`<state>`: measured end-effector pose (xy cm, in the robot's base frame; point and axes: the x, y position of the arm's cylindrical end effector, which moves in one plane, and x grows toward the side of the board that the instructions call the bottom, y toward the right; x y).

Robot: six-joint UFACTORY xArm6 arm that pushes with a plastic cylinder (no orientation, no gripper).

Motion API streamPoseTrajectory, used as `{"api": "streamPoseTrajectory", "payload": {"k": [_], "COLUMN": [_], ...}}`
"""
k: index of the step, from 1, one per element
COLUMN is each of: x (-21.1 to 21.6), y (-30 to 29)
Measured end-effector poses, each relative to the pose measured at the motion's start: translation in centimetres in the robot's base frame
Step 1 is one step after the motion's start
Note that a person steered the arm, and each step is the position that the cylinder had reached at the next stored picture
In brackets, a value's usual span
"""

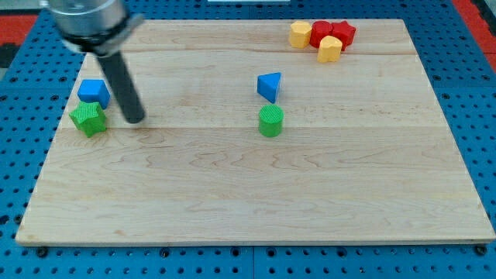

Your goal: Place the blue triangle to the top of the blue cube

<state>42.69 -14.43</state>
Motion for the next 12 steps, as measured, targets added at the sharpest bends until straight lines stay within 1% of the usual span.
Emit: {"api": "streamPoseTrajectory", "payload": {"k": [1, 4, 5, 6, 7, 8, 11, 12], "x": [-0.3, -2.5, -5.6, -7.4, -7.4, -7.4, -2.9, -2.9], "y": [6.8, 24.9, 23.4, 17.4, 9.1, 5.1, 10.1, 6.7]}}
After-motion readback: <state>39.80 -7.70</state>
